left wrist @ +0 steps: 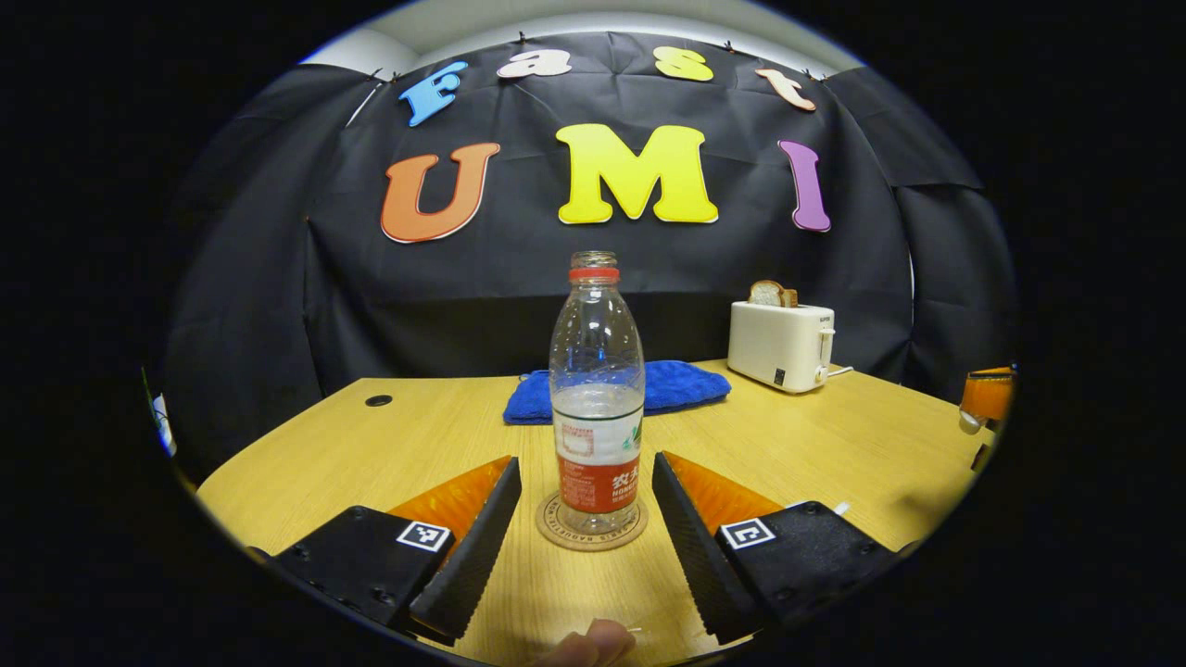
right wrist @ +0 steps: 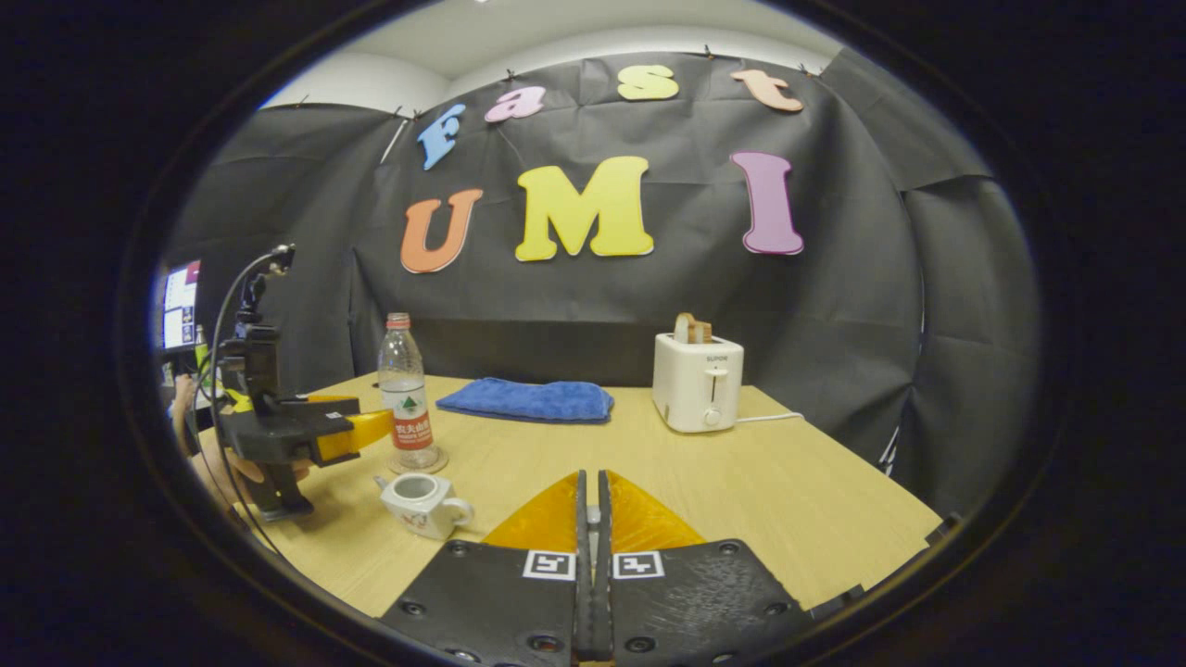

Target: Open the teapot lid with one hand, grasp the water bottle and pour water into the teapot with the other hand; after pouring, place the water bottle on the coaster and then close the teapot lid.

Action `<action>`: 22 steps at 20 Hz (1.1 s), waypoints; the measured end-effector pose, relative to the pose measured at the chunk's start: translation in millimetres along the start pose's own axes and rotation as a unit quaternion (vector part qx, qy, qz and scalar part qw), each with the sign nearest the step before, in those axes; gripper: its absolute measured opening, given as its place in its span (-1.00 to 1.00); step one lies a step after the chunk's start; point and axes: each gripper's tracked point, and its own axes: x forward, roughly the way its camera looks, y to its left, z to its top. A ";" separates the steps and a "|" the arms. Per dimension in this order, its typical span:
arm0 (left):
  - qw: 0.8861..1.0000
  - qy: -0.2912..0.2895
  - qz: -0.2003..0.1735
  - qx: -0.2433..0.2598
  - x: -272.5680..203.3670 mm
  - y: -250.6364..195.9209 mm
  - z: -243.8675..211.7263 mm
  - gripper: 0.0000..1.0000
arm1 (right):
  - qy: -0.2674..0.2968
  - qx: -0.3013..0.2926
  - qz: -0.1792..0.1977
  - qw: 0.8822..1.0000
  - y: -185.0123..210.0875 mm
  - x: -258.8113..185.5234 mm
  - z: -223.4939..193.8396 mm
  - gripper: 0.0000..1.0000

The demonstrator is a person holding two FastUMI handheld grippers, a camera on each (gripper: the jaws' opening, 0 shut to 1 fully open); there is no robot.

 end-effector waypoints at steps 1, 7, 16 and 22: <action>1.000 -0.005 0.016 0.006 -8.2 7.1 -1.8 0.80 | 0.006 -0.002 0.004 1.000 3.0 1.1 -4.4 -1.00; 0.998 0.020 0.054 -0.033 -55.4 11.7 -23.8 0.80 | 0.005 -0.019 0.042 0.999 33.9 9.5 -9.0 -1.00; 0.997 0.002 0.066 -0.046 -105.3 18.5 9.6 0.80 | 0.011 -0.032 0.143 0.989 111.7 47.5 -6.6 -0.99; 0.997 -0.019 0.070 -0.025 -137.8 36.2 41.9 0.80 | 0.036 -0.005 0.167 0.985 148.1 68.2 -8.4 -0.99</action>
